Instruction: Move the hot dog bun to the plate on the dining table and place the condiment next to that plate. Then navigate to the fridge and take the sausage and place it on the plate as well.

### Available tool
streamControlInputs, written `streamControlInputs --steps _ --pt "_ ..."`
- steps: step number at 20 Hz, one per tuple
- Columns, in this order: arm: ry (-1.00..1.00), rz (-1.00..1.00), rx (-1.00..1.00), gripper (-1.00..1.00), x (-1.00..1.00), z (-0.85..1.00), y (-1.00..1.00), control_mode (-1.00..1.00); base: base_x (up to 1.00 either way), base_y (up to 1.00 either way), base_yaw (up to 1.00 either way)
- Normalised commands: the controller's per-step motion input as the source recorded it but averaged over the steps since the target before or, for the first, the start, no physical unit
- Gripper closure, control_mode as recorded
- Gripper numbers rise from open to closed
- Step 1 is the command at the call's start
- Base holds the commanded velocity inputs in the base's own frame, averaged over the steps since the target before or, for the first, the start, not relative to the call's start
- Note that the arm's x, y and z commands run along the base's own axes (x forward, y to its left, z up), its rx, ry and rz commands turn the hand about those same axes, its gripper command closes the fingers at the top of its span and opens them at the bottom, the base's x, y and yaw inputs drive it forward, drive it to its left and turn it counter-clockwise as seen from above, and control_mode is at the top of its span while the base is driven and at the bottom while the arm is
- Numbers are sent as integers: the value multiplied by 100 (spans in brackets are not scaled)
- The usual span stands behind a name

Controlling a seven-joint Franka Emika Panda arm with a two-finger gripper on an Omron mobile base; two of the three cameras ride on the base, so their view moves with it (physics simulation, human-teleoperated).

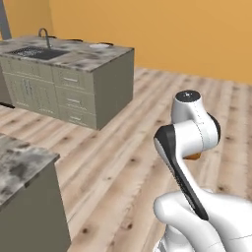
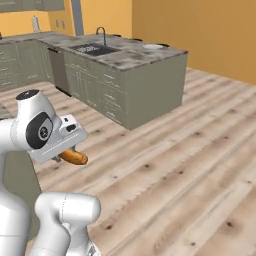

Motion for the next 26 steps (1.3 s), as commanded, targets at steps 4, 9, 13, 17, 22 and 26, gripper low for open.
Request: streamControlInputs --steps 4,9,13,17,22,26 --pt "0 0 0 100 0 0 0 100 93 -80 31" --pt "0 0 0 100 0 0 0 100 78 -88 29" --pt "0 0 0 100 0 0 0 100 76 -91 27" --pt "0 0 0 100 0 0 0 100 75 -91 25" --pt "0 0 0 100 0 0 0 100 77 -90 26" --pt "0 0 0 100 0 0 0 100 78 -91 26"
